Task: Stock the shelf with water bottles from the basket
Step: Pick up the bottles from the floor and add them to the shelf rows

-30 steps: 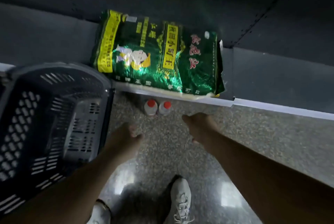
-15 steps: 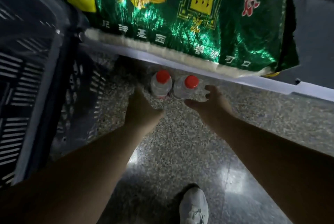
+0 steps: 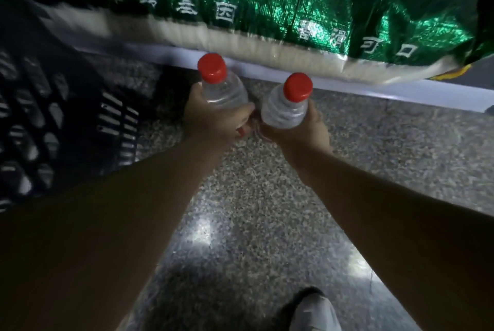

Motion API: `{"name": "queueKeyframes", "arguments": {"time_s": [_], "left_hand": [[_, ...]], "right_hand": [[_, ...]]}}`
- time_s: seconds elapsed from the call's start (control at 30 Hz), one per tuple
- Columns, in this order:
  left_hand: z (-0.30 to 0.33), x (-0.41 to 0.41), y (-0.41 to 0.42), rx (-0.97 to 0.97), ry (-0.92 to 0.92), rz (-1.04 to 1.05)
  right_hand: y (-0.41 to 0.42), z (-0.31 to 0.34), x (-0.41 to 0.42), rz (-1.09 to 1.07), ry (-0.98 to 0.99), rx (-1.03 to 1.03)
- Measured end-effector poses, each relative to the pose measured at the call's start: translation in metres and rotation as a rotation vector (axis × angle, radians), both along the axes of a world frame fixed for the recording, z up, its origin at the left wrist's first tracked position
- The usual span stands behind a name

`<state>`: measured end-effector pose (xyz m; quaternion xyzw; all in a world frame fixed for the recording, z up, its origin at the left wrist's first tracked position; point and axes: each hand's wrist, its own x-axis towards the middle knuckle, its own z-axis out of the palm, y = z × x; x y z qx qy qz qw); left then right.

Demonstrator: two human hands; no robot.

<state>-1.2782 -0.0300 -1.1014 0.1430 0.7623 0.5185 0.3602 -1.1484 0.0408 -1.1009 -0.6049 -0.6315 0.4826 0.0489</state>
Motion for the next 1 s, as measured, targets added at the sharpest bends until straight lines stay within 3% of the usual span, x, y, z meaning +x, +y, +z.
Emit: {"name": "queueKeyframes", "arguments": {"time_s": [0.17,0.33,0.7,1.0], "left_hand": [[0.059,-0.002,-0.001,-0.009,-0.052,0.159],[0.170,-0.005,-0.010,0.081,-0.098,0.126],[0.521,-0.047,0.008,0.434,-0.218,-0.034],[0.789,-0.088,-0.016,0.589,-0.102,-0.117]], "right_hand": [[0.000,0.049,0.021,-0.127,0.136,-0.119],[0.009,0.168,0.043,-0.094,0.319,-0.191],[0.018,0.503,0.013,-0.197,0.634,-0.087],[-0.005,0.755,-0.027,-0.178,0.857,0.084]]}}
